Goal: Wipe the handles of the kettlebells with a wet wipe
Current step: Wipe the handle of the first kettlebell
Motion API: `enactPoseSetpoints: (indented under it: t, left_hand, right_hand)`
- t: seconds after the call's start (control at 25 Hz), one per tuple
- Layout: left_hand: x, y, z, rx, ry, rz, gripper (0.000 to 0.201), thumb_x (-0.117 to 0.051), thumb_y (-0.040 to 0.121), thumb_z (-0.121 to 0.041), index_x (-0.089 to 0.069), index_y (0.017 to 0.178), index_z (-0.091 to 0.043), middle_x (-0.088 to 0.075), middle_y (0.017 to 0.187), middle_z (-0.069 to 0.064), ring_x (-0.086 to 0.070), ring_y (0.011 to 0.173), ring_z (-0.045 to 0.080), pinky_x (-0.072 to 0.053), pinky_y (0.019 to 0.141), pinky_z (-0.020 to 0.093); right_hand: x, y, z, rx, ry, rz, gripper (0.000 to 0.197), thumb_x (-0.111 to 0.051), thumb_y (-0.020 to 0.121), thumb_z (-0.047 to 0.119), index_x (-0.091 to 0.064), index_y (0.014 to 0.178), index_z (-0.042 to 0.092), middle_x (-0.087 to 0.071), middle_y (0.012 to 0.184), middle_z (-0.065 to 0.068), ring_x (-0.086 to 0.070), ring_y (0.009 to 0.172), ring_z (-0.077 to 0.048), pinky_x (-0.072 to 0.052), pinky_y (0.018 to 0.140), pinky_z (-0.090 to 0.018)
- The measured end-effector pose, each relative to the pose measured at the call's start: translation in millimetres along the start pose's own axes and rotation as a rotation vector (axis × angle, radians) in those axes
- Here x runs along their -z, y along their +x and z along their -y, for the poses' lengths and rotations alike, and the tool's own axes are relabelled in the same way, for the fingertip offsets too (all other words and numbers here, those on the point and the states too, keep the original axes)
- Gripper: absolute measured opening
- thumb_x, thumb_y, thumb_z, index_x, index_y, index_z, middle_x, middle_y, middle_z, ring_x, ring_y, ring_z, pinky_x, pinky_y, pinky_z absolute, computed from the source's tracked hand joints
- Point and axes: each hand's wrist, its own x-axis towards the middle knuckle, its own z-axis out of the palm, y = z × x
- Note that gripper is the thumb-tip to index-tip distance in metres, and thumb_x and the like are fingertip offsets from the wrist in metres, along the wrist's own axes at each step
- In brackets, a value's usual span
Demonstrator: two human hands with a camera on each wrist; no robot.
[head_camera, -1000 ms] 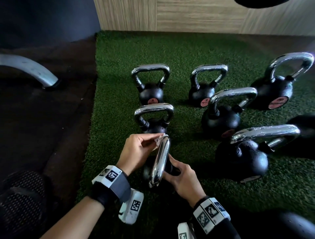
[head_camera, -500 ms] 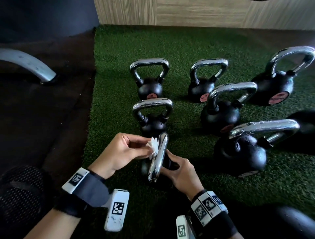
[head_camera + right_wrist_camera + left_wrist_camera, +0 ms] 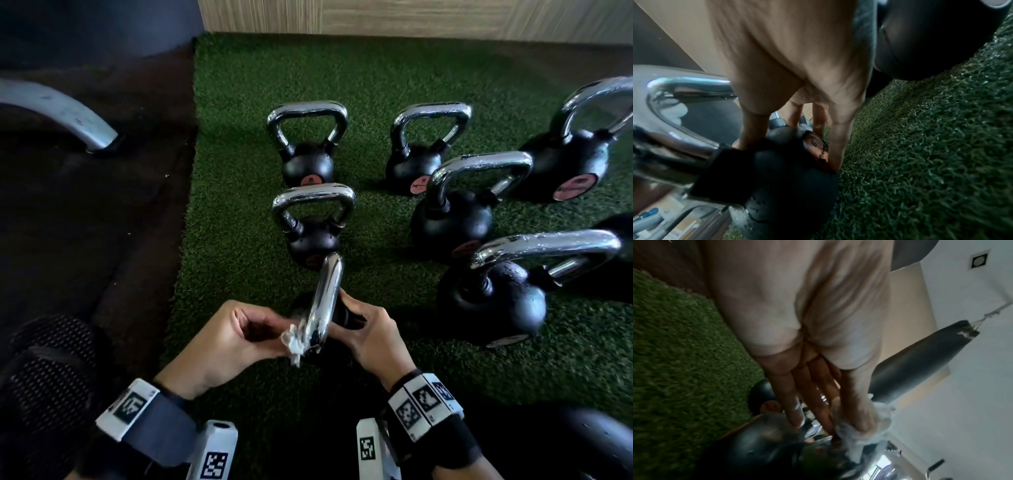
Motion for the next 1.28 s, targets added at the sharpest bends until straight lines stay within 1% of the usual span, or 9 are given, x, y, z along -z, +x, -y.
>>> enactPoseSetpoints:
  t: [0.2,0.36,0.48,0.56,0.64,0.72,0.84,1.08,1.28]
  left_hand:
    - [-9.1,-8.1,15.1,-0.003,0.023,-0.042,0.029,-0.084,0.074,-0.034,-0.081,0.103,-0.028,-0.079,0.106,-0.005,-0.074,0.103,0.011,-0.056,0.090,0.019]
    - [-20.7,-12.7,25.5,-0.123,0.278,-0.205,0.038,-0.083,0.078,-0.002,-0.082,0.098,-0.033,-0.078,0.101,-0.018,-0.074,0.098,0.002,-0.052,0.089,0.011]
    - [-18.6,-12.7,20.7,-0.167,0.239,-0.202,0.028,-0.080,0.079,-0.006,-0.081,0.102,-0.022,-0.078,0.106,-0.014,-0.074,0.102,0.005,-0.054,0.090,0.014]
    - [-13.7,-8.6,13.4,-0.200,0.100,-0.252,0.024,-0.077,0.080,-0.008,-0.080,0.103,-0.014,-0.079,0.108,-0.004,-0.074,0.103,0.012,-0.055,0.089,0.017]
    - [-8.7,-3.1,1.6,-0.257,0.018,-0.358,0.024,-0.076,0.076,-0.005,-0.079,0.099,-0.012,-0.078,0.105,0.002,-0.074,0.099,0.015,-0.056,0.087,0.020]
    - [-5.4,1.6,-15.1,-0.282,-0.077,-0.403,0.028,-0.077,0.075,-0.007,-0.081,0.100,-0.019,-0.078,0.102,0.003,-0.073,0.094,0.012,-0.056,0.083,0.020]
    - [-5.3,7.0,-37.6,-0.317,-0.135,-0.407,0.040,-0.079,0.074,-0.013,-0.078,0.109,-0.032,-0.080,0.099,-0.004,-0.074,0.090,0.004,-0.056,0.079,0.014]
    - [-10.9,4.8,-58.7,-0.290,-0.014,-0.277,0.055,-0.076,0.080,-0.008,-0.067,0.130,-0.029,-0.077,0.112,-0.004,-0.071,0.112,0.012,-0.052,0.094,0.016]
    - [-9.2,6.6,-58.2,-0.325,0.348,-0.148,0.083,-0.070,0.087,0.011,-0.043,0.150,-0.036,-0.063,0.136,-0.018,-0.056,0.131,0.005,-0.047,0.096,0.012]
  right_hand:
    - [0.9,0.7,0.1,-0.032,-0.022,0.000,0.082,-0.089,0.064,0.048,-0.059,0.138,0.030,-0.062,0.122,0.021,-0.058,0.095,0.018,-0.040,0.084,0.004]
    - [0.7,-1.0,5.5,-0.022,-0.036,0.013,0.081,-0.088,0.067,0.046,-0.057,0.140,0.028,-0.062,0.127,0.015,-0.053,0.093,0.019,-0.036,0.074,0.010]
    - [9.8,-5.9,22.3,0.011,-0.232,0.016,0.075,-0.084,0.074,0.046,-0.056,0.141,0.028,-0.062,0.131,0.009,-0.058,0.116,0.000,-0.043,0.084,0.000]
    - [19.1,-9.7,39.6,0.134,-0.291,-0.198,0.055,-0.083,0.079,0.038,-0.066,0.130,0.029,-0.070,0.122,0.003,-0.067,0.105,-0.010,-0.052,0.088,-0.018]
    - [28.6,-15.6,62.7,0.345,-0.160,-0.345,0.027,-0.083,0.079,0.030,-0.078,0.106,0.033,-0.075,0.096,0.010,-0.070,0.082,-0.002,-0.051,0.076,-0.013]
    - [32.7,-24.7,86.2,0.482,-0.041,-0.185,0.021,-0.083,0.078,0.033,-0.080,0.099,0.035,-0.076,0.092,0.017,-0.071,0.083,0.000,-0.052,0.076,-0.011]
    - [28.6,-34.8,106.9,0.527,0.024,0.048,0.033,-0.086,0.075,0.030,-0.079,0.108,0.031,-0.076,0.103,0.018,-0.072,0.091,-0.001,-0.056,0.083,-0.019]
    - [27.5,-34.0,102.0,0.527,0.100,-0.010,0.032,-0.085,0.077,0.016,-0.080,0.108,0.024,-0.078,0.102,0.015,-0.072,0.094,0.000,-0.056,0.083,-0.018]
    - [23.1,-32.3,101.4,0.503,0.110,-0.203,0.017,-0.079,0.078,0.027,-0.081,0.094,0.031,-0.078,0.082,0.016,-0.074,0.073,-0.005,-0.060,0.065,-0.024]
